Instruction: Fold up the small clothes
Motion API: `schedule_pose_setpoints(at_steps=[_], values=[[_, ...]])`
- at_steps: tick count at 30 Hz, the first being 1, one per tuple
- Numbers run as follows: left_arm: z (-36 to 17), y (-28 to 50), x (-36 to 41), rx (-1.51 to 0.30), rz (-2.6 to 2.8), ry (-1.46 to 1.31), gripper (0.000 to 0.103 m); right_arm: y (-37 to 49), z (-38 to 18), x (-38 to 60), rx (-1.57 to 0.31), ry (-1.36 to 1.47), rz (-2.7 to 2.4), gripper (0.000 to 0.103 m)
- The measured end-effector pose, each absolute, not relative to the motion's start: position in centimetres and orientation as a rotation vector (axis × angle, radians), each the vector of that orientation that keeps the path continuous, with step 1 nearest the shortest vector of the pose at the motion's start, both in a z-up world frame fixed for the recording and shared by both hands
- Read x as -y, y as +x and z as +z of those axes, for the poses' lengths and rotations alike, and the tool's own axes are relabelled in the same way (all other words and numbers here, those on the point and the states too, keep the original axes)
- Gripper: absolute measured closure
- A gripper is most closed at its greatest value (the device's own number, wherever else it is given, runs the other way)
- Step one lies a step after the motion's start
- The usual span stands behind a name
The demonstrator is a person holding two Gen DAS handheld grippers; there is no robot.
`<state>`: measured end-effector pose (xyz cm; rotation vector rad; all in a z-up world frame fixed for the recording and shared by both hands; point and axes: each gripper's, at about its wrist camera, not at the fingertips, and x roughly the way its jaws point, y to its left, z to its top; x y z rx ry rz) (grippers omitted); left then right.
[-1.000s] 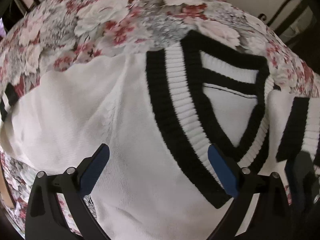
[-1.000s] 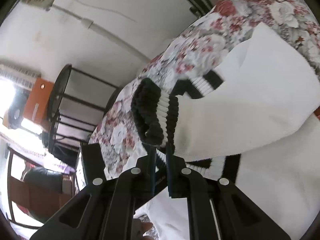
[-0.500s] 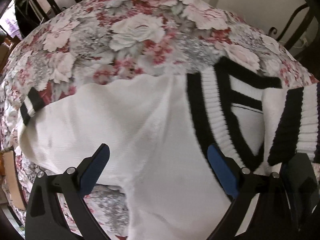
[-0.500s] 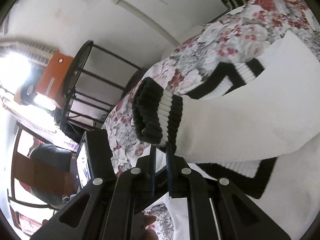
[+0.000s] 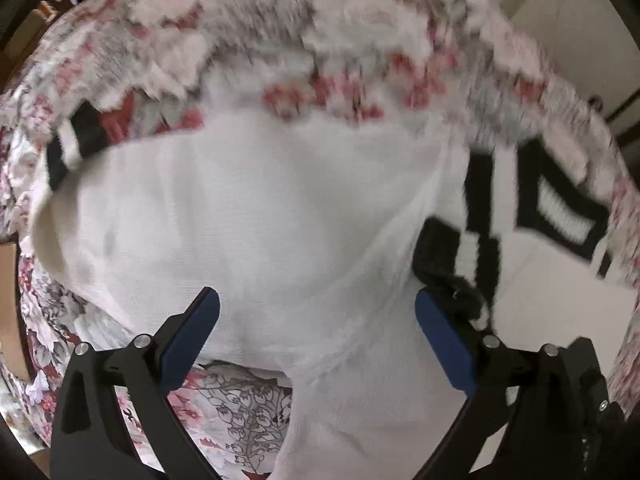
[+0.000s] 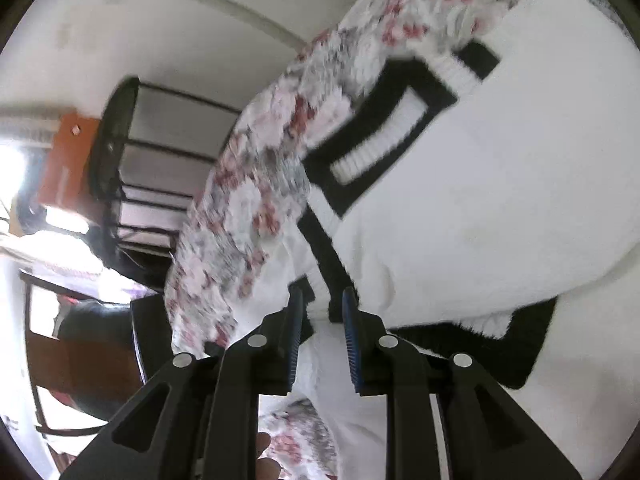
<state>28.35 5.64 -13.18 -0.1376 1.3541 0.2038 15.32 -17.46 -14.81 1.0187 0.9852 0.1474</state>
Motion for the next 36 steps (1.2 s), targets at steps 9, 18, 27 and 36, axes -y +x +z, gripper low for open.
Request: schedule_pose_setpoints(at_steps=[9, 18, 27, 36], values=[[-11.4, 26.5, -0.8, -1.252, -0.019, -0.11, 0.007, 13.7, -14.1, 28.9, -0.838, 1.07, -0.148, 0.081], [-10.5, 26.4, -2.6, -1.239, 0.152, -0.201, 0.012, 12.8, -21.6, 34.7, -0.871, 1.304, -0.284, 0.097], [-11.4, 26.9, 2.0, -1.324, -0.126, -0.1, 0.01, 13.1, -17.1, 34.2, -0.828, 1.179, -0.27, 0.072], [-13.7, 27.7, 2.5, -1.389, -0.032, 0.019, 0.005, 13.6, -22.4, 36.7, -0.811, 1.372, -0.239, 0.1]])
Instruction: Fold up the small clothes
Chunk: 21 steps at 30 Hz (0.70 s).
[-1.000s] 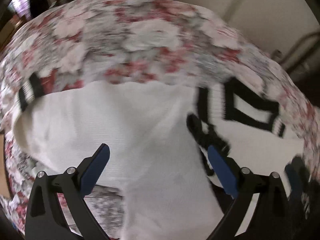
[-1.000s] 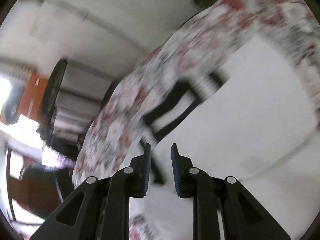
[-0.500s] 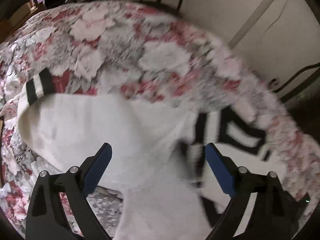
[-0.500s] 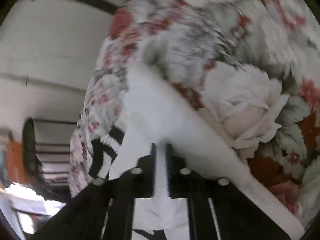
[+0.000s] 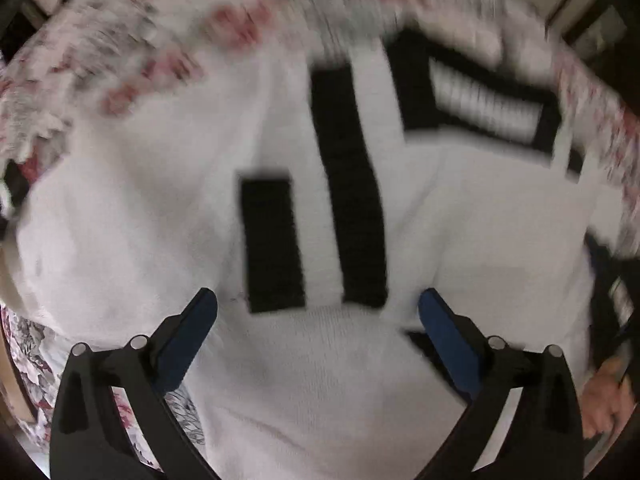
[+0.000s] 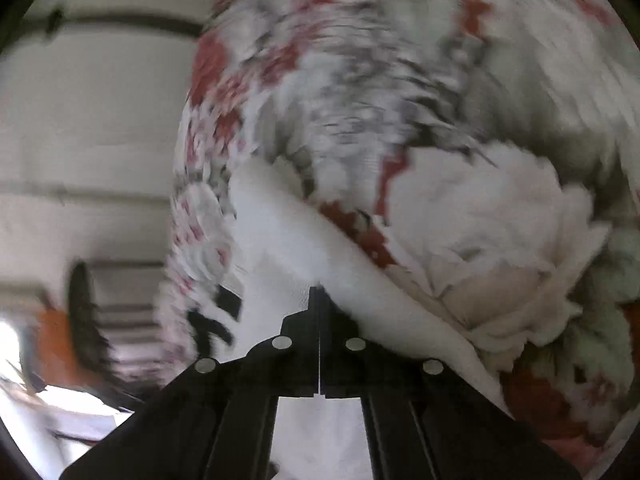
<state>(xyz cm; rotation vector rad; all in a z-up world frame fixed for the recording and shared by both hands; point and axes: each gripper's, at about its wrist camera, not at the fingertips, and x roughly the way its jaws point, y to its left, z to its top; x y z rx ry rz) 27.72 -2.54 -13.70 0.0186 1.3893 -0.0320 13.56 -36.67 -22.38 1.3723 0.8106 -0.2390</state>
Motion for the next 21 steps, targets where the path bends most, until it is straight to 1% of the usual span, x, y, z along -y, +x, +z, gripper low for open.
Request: schedule_pose_setpoints(at_steps=[1, 2, 3, 5, 7, 10, 11, 12, 13, 14, 15, 16, 18, 21], values=[[-12.9, 27.8, 2.3, -1.356, -0.031, 0.001, 0.005, 13.4, -21.4, 36.7, -0.805, 1.37, -0.241, 0.096], [-12.3, 27.8, 2.1, -1.334, -0.036, -0.016, 0.005, 13.3, -20.3, 36.5, -0.803, 1.329, -0.242, 0.088], [-12.1, 27.9, 2.0, -1.327, -0.042, -0.026, 0.005, 13.3, -19.1, 36.1, -0.808, 1.277, -0.249, 0.073], [-13.4, 28.2, 2.1, -1.388, -0.025, -0.002, 0.005, 12.3, -17.1, 34.7, -0.833, 1.202, -0.287, 0.055], [-16.3, 28.3, 2.2, -1.492, 0.001, 0.034, 0.004, 10.7, -16.9, 33.4, -0.857, 1.225, -0.34, 0.054], [-16.7, 28.4, 2.5, -1.466, 0.001, 0.062, 0.004, 9.3, -19.4, 32.8, -0.915, 1.3, -0.357, 0.054], [-16.6, 28.3, 2.5, -1.459, -0.003, 0.057, 0.004, 9.4, -20.2, 33.0, -0.921, 1.301, -0.352, 0.06], [-16.2, 27.9, 2.2, -1.45, -0.007, 0.038, 0.004, 9.5, -20.3, 33.1, -0.936, 1.281, -0.355, 0.068], [-15.5, 27.6, 1.6, -1.44, -0.006, 0.0, 0.004, 9.2, -20.0, 32.9, -0.94, 1.267, -0.363, 0.069], [-14.8, 27.2, 0.6, -1.434, 0.008, -0.03, 0.004, 8.7, -19.1, 32.7, -0.926, 1.259, -0.363, 0.067], [-14.2, 27.0, -0.4, -1.426, 0.034, -0.05, 0.004, 8.5, -18.3, 32.4, -0.916, 1.251, -0.355, 0.057], [-13.1, 26.7, -2.0, -1.406, 0.074, -0.083, 0.004, 8.2, -17.2, 31.7, -0.906, 1.238, -0.324, 0.052], [-11.2, 26.1, -5.5, -1.371, 0.149, -0.162, 0.004, 7.8, -15.5, 29.9, -0.913, 1.208, -0.261, 0.038], [-9.5, 25.0, -10.1, -1.345, 0.225, -0.226, 0.004, 6.8, -14.4, 27.0, -0.96, 1.21, -0.21, 0.037]])
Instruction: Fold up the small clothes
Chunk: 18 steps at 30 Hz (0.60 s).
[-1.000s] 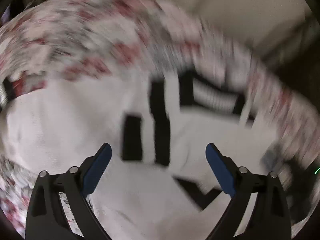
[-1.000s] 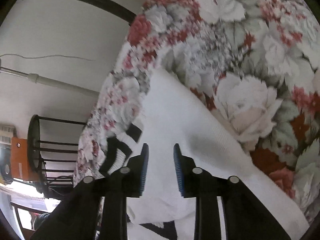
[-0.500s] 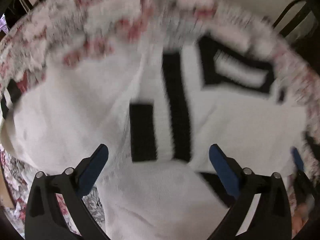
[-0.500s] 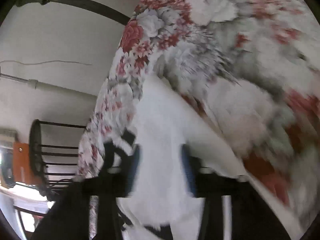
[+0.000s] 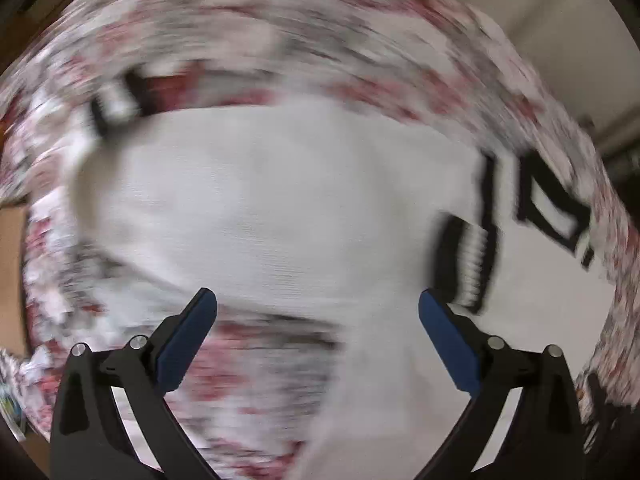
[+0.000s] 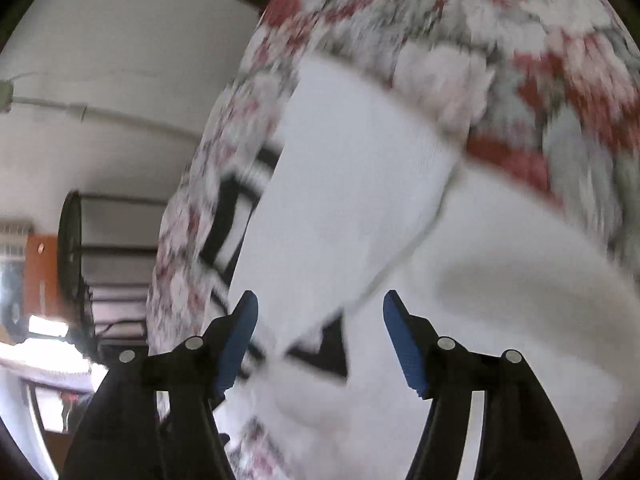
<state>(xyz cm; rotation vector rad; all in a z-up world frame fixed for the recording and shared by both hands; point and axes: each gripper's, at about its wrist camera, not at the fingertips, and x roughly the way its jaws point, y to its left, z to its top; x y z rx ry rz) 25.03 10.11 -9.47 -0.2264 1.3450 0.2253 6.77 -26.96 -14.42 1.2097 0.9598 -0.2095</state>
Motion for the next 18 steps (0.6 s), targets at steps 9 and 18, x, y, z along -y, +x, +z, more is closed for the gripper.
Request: schedule_pose_setpoints(at_steps=[9, 18], values=[[-8.9, 23.9, -16.9, -1.24, 0.577, 0.237, 0.005, 10.1, -10.9, 20.2, -0.992, 1.199, 0.014, 0.037], [-10.9, 25.7, -17.6, -1.194, 0.589, 0.557, 0.004, 11.9, -10.5, 19.1, -1.023, 1.173, 0.049, 0.037]])
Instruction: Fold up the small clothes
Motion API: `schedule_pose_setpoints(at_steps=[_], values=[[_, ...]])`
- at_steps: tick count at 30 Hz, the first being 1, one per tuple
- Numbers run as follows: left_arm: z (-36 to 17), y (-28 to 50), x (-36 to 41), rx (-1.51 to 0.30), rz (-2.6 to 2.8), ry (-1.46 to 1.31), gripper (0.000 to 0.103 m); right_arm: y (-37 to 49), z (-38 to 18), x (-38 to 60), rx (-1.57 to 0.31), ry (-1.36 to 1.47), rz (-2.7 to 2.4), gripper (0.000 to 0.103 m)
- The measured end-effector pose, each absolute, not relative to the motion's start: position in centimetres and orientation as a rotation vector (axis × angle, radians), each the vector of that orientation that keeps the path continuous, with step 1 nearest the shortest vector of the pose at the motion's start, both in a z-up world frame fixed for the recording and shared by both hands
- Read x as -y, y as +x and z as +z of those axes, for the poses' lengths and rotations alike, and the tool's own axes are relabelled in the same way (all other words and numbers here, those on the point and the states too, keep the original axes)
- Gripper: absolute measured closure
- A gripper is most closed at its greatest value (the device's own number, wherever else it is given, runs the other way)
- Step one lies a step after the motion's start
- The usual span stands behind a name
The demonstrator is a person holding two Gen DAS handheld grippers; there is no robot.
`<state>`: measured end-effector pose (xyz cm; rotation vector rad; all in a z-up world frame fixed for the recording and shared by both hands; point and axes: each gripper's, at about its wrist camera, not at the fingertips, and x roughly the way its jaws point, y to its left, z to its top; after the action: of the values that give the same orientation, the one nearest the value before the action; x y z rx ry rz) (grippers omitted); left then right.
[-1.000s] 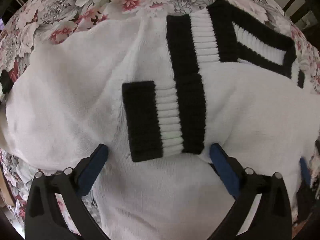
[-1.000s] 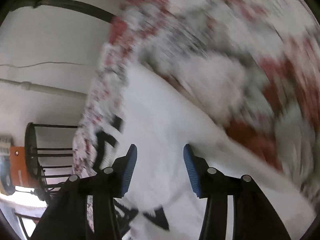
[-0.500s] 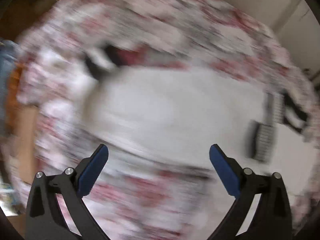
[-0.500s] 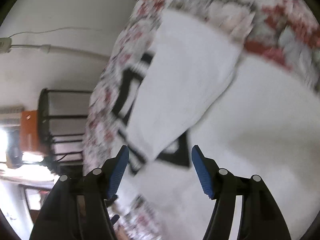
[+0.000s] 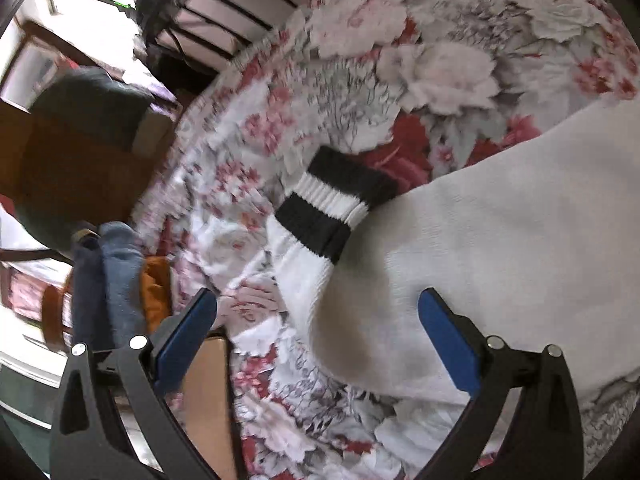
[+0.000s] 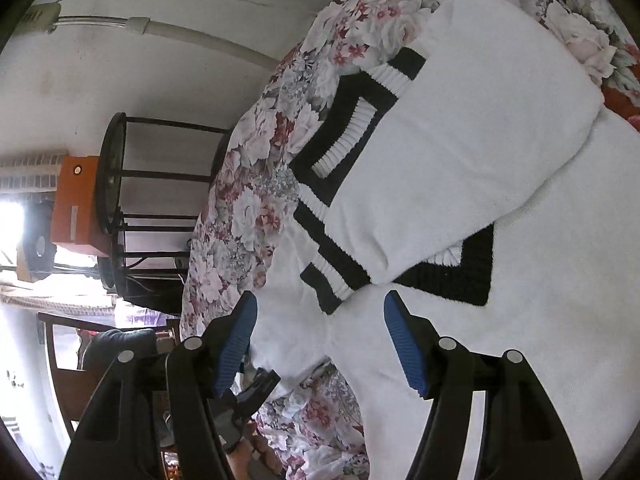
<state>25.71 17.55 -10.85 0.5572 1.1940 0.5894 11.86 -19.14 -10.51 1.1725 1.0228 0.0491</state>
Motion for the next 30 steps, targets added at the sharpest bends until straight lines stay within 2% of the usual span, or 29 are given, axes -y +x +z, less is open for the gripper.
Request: schedule_pose_setpoints(at_steps=[3, 4, 5, 6, 7, 13, 19, 24, 30], values=[[-11.6, 26.3, -18.8, -1.178, 0.553, 0.522, 0.004, 12.3, -10.5, 18.8, -1.027, 1.161, 0.061, 0.037], [-11.6, 26.2, -19.0, -1.152, 0.539, 0.527, 0.012, 12.4, -10.6, 18.7, -1.028, 1.157, 0.063, 0.037], [-11.8, 25.9, -19.3, -1.13, 0.519, 0.519, 0.025, 12.5, -10.6, 18.6, -1.029, 1.154, 0.066, 0.037], [-11.6, 25.7, -19.4, -1.122, 0.492, 0.494, 0.062, 12.5, -10.5, 18.6, -1.028, 1.153, 0.067, 0.037], [-11.3, 25.5, -20.3, -1.142, 0.45, 0.41, 0.085, 12.5, -10.5, 18.7, -1.023, 1.154, 0.067, 0.037], [-9.6, 24.3, -25.4, -1.138, 0.343, 0.001, 0.093, 12.3, -10.6, 19.2, -1.015, 1.176, 0.059, 0.037], [-7.6, 22.7, -27.3, -1.105, 0.254, -0.201, 0.096, 12.3, -10.7, 19.5, -1.016, 1.185, 0.067, 0.037], [-5.8, 22.2, -26.7, -1.064, 0.194, -0.257, 0.096, 12.4, -10.6, 19.2, -1.025, 1.193, 0.1, 0.037], [-2.6, 22.2, -22.0, -0.999, 0.101, -0.22, 0.097, 12.6, -10.7, 19.1, -1.037, 1.218, 0.155, 0.037]])
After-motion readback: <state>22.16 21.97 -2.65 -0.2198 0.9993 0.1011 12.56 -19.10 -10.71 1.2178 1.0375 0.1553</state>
